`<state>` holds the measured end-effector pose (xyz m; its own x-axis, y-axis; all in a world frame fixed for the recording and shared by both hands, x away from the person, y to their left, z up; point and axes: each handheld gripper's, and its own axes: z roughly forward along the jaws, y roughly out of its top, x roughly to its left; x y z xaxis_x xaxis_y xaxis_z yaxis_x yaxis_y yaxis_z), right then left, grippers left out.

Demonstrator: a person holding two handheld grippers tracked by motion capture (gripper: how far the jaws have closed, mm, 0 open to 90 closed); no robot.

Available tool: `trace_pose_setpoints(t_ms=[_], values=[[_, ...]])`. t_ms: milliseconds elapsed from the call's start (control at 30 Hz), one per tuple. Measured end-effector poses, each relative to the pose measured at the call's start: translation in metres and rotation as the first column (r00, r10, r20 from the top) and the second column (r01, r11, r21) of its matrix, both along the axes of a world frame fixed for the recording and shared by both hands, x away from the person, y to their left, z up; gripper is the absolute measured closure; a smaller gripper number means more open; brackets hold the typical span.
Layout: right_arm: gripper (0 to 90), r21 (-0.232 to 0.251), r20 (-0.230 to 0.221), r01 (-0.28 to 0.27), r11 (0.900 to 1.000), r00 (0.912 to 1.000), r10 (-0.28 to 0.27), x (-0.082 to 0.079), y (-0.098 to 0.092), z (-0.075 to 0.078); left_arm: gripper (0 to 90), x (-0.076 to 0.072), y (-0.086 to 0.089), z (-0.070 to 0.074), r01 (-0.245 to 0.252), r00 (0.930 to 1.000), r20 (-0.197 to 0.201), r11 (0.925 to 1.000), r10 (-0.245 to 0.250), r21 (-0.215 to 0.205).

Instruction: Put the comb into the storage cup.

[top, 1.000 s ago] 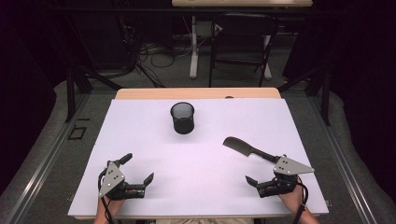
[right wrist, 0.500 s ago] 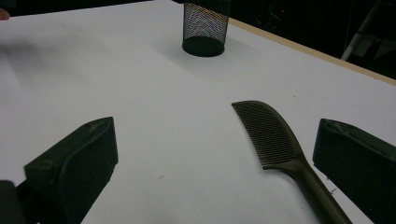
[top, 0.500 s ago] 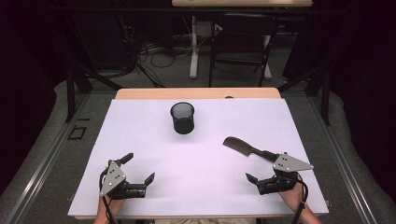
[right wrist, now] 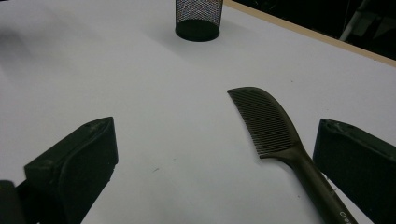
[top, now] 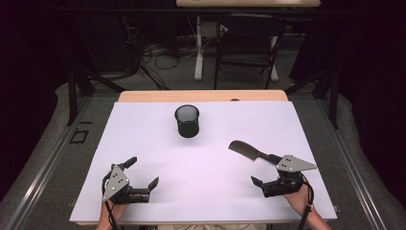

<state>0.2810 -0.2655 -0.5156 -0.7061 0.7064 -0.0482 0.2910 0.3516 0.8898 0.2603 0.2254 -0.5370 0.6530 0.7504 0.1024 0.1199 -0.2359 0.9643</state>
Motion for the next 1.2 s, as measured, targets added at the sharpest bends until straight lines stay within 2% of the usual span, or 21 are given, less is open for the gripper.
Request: trace_pose_setpoints(t_ms=[133, 200, 267, 733, 1200], values=[[0.0, -0.014, -0.014, -0.014, 1.000, 0.9998, 0.014, 0.001, 0.003, -0.001, 0.0, 0.000, 0.000, 0.000, 0.001, 1.0000, -0.001, 1.0000, -0.001, -0.001], [0.0, -0.028, -0.006, -0.021, 0.999, 0.9998, 0.021, 0.002, 0.004, -0.001, 0.0, 0.000, 0.000, 0.000, 0.000, 1.0000, 0.001, 1.0000, 0.000, 0.000], [0.0, -0.029, -0.021, -0.028, 0.999, 0.9994, 0.028, 0.006, 0.002, -0.001, 0.0, 0.000, 0.000, 0.000, -0.001, 1.0000, 0.000, 1.0000, 0.001, 0.000], [0.0, -0.051, -0.010, -0.035, 0.998, 0.9993, 0.035, 0.018, -0.002, 0.001, 0.0, 0.002, -0.002, -0.001, 0.007, 1.0000, -0.004, 1.0000, -0.007, 0.000], [0.0, -0.084, -0.038, -0.034, 0.996, 0.9988, 0.031, 0.033, -0.010, 0.006, 0.0, 0.003, -0.002, 0.000, 0.004, 1.0000, -0.005, 1.0000, -0.004, 0.001]])
